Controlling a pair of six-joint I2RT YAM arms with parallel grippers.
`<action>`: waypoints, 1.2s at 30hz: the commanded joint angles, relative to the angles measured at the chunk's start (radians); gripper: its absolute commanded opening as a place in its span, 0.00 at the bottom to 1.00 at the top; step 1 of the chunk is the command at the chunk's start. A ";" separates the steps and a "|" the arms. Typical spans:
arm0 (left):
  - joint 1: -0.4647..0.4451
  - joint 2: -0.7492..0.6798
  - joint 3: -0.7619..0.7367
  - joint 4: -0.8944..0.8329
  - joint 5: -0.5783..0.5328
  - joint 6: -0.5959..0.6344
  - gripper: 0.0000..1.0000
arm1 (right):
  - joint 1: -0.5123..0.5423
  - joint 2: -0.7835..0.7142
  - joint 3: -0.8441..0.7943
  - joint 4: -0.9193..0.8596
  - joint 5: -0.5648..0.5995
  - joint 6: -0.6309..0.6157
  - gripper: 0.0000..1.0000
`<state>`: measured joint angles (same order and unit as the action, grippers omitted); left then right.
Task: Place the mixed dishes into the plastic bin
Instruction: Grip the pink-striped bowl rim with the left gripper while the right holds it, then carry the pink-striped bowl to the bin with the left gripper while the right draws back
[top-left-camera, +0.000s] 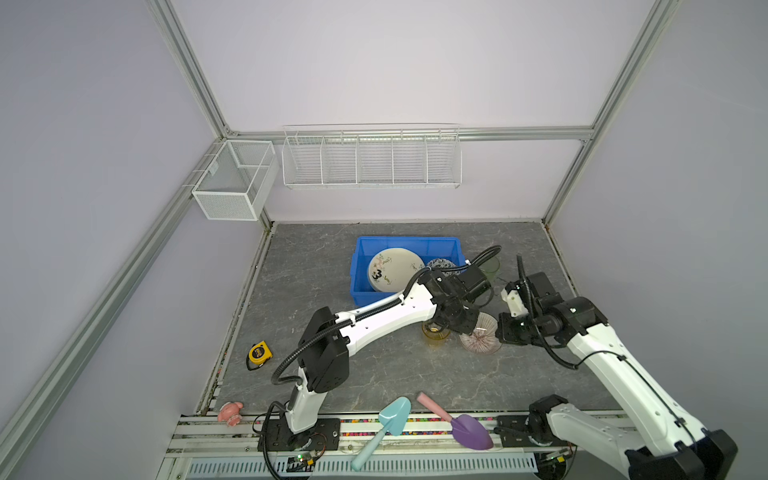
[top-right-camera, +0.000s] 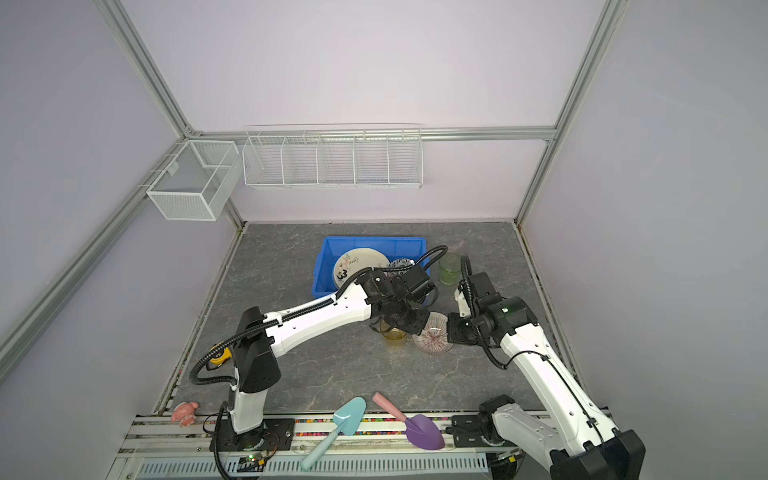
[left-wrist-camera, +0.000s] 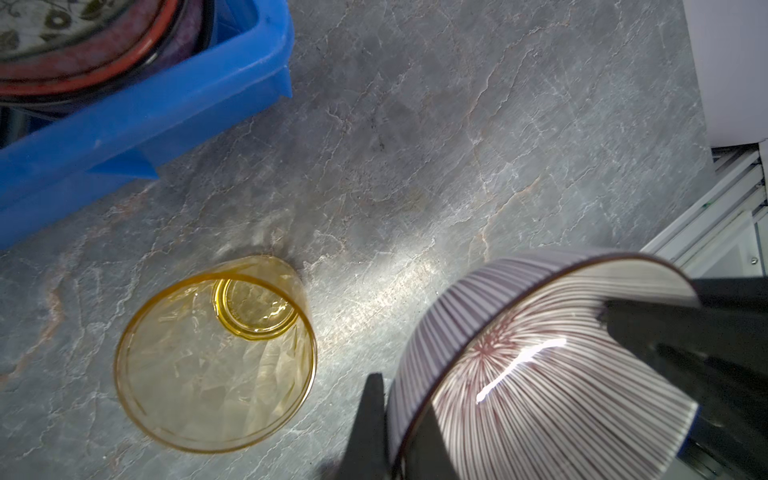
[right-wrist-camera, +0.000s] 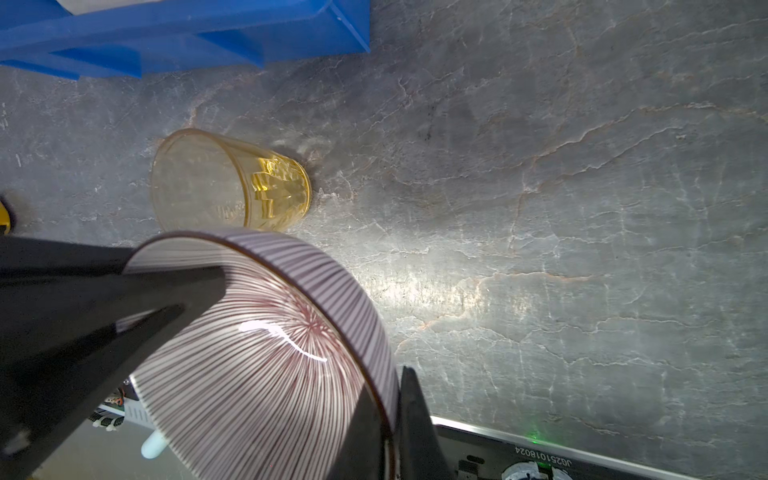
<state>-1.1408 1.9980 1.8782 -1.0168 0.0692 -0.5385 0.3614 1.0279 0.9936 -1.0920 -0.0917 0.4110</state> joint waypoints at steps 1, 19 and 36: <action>0.006 0.014 0.043 -0.012 -0.020 -0.010 0.00 | 0.000 -0.012 0.034 0.005 -0.019 0.008 0.15; 0.165 0.015 0.240 -0.155 -0.139 0.092 0.00 | -0.001 -0.189 0.057 -0.046 0.068 0.058 0.69; 0.336 0.255 0.577 -0.215 -0.224 0.184 0.00 | -0.001 -0.236 0.034 -0.078 0.098 0.072 0.88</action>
<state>-0.8013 2.2448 2.4161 -1.2186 -0.1711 -0.3645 0.3614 0.8021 1.0378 -1.1507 -0.0109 0.4721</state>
